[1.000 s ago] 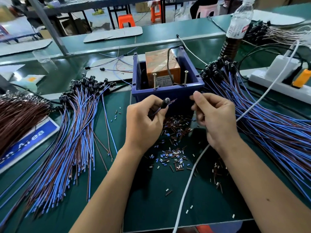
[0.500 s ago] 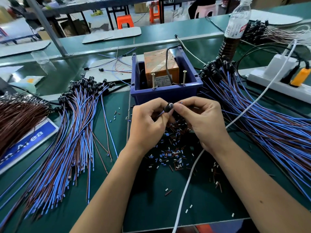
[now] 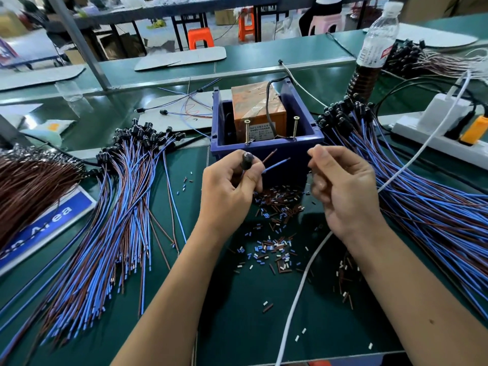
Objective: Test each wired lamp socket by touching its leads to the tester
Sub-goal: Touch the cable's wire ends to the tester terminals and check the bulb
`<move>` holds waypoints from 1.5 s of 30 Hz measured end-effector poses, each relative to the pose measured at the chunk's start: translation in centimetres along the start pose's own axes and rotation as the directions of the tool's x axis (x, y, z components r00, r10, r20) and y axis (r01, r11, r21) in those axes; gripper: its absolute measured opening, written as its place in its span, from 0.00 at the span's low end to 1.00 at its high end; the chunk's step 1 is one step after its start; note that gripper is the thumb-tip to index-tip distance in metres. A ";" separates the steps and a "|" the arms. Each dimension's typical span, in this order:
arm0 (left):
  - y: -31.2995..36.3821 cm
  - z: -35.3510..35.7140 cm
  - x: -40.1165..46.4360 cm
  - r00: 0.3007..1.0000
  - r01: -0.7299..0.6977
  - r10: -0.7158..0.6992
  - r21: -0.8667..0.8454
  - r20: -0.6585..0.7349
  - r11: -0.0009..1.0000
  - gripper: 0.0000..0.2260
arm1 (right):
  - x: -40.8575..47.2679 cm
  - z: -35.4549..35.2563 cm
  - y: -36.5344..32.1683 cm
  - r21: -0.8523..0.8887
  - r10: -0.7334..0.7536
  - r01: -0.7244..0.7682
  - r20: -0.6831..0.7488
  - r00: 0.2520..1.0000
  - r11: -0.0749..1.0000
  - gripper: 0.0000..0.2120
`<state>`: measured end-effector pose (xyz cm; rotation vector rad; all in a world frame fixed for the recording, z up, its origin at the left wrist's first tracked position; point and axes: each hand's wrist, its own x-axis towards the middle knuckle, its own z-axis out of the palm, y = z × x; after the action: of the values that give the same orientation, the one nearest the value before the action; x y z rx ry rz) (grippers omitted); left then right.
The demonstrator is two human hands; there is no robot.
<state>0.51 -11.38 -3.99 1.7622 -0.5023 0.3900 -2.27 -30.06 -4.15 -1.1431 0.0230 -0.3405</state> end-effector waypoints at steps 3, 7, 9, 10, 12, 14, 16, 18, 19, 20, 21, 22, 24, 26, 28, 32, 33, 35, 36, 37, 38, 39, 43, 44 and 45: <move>0.2 0.2 -0.1 0.998 -0.010 0.008 -0.038 -0.064 0.999 0.09 | -0.9 1.3 0.7 -0.213 -0.032 0.046 0.070 0.997 0.976 0.08; 0.4 1.4 -0.6 0.996 0.000 -0.003 -0.041 -0.087 0.999 0.07 | -1.5 3.0 1.5 -0.112 -0.046 0.065 0.163 0.986 0.992 0.04; 0.5 1.7 -0.7 0.995 -0.008 0.003 -0.049 -0.095 0.999 0.07 | -1.5 3.3 1.4 -0.063 -0.037 0.047 0.151 0.988 0.997 0.05; 0.6 1.7 -0.7 0.995 -0.013 0.008 -0.051 -0.098 0.999 0.07 | -1.5 3.3 1.4 -0.044 -0.034 0.040 0.134 0.990 0.998 0.05; 0.9 1.8 -0.9 0.991 -0.036 0.033 -0.019 -0.129 0.999 0.07 | -1.4 3.4 1.4 -0.042 -0.037 0.041 0.104 0.994 0.998 0.04; 1.1 1.9 -1.0 0.973 -0.071 0.083 0.063 -0.214 0.995 0.06 | -1.3 3.2 1.4 -0.087 -0.074 0.082 0.092 0.993 0.993 0.04; 1.3 2.0 -1.0 0.941 -0.097 0.127 0.109 -0.314 0.989 0.05 | -1.0 2.9 1.2 -0.118 -0.144 0.152 0.076 0.987 0.981 0.05; 1.3 1.9 -0.9 0.905 -0.093 0.127 0.101 -0.407 0.990 0.04 | -0.8 2.5 1.1 -0.186 -0.223 0.227 0.041 0.974 0.956 0.02; 1.3 1.8 -0.9 0.892 -0.081 0.112 0.089 -0.439 0.993 0.03 | -0.7 2.3 1.1 -0.230 -0.264 0.261 0.022 0.964 0.937 0.03; 1.3 1.7 -0.8 0.882 -0.064 0.092 0.076 -0.462 0.995 0.02 | -0.7 2.2 1.1 -0.273 -0.304 0.293 0.003 0.953 0.916 0.05; 1.3 1.6 -0.8 0.872 -0.046 0.074 0.068 -0.483 0.997 0.03 | -0.6 2.1 1.1 -0.313 -0.343 0.321 -0.015 0.939 0.894 0.06; 1.2 1.5 -0.7 0.866 -0.032 0.061 0.067 -0.497 0.997 0.05 | -0.5 2.0 1.2 -0.358 -0.382 0.347 -0.032 0.923 0.867 0.06; 1.2 1.4 -0.6 0.857 -0.001 0.038 0.073 -0.515 0.997 0.06 | -0.5 2.0 1.1 -0.464 -0.461 0.385 -0.059 0.885 0.798 0.03; 1.2 1.3 -0.5 0.854 0.024 0.018 0.074 -0.520 0.997 0.06 | -0.4 2.1 1.0 -0.556 -0.533 0.406 -0.080 0.842 0.725 0.04; 1.2 1.4 -0.5 0.858 0.033 0.011 0.076 -0.514 0.997 0.06 | -0.3 2.3 0.8 -0.617 -0.581 0.417 -0.080 0.810 0.667 0.07; 1.3 1.6 -0.6 0.861 0.029 -0.005 0.041 -0.508 0.999 0.07 | 0.0 2.8 0.7 -0.687 -0.628 0.432 -0.046 0.777 0.584 0.09; 1.3 1.6 -0.6 0.862 0.033 -0.008 0.039 -0.506 0.999 0.07 | 0.0 3.0 0.6 -0.697 -0.632 0.433 -0.037 0.774 0.571 0.10; 1.2 1.7 -0.7 0.863 0.039 -0.020 0.027 -0.505 0.999 0.07 | 0.0 3.2 0.6 -0.705 -0.626 0.436 -0.014 0.780 0.559 0.10; 1.2 1.7 -0.7 0.863 0.040 -0.024 0.022 -0.504 0.999 0.07 | 0.0 3.2 0.6 -0.704 -0.615 0.434 -0.006 0.789 0.563 0.10; 1.2 1.7 -0.7 0.863 0.040 -0.023 0.023 -0.504 0.999 0.07 | 0.0 3.3 0.5 -0.698 -0.598 0.425 -0.005 0.801 0.576 0.10; 1.2 1.6 -0.7 0.864 0.042 -0.023 0.027 -0.503 0.999 0.07 | 0.0 3.4 0.5 -0.688 -0.579 0.413 -0.014 0.815 0.597 0.10; 1.2 1.6 -0.6 0.865 0.046 -0.028 0.024 -0.501 0.999 0.07 | 0.1 3.4 0.5 -0.678 -0.562 0.398 -0.028 0.826 0.618 0.10; 1.2 1.5 -0.7 0.872 0.055 -0.048 0.000 -0.488 0.998 0.07 | 0.3 3.6 0.5 -0.647 -0.517 0.350 -0.080 0.852 0.677 0.11; 1.2 1.5 -0.7 0.872 0.054 -0.046 0.002 -0.488 0.999 0.07 | 0.3 3.6 0.5 -0.639 -0.507 0.341 -0.090 0.857 0.689 0.11; 1.2 1.5 -0.7 0.872 0.053 -0.044 0.006 -0.488 0.999 0.07 | 0.3 3.7 0.5 -0.632 -0.497 0.332 -0.097 0.862 0.700 0.11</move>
<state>-0.73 -13.00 -3.69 1.6114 -0.0893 0.7817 -1.12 -26.72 -3.01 -1.7344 0.1104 -0.9519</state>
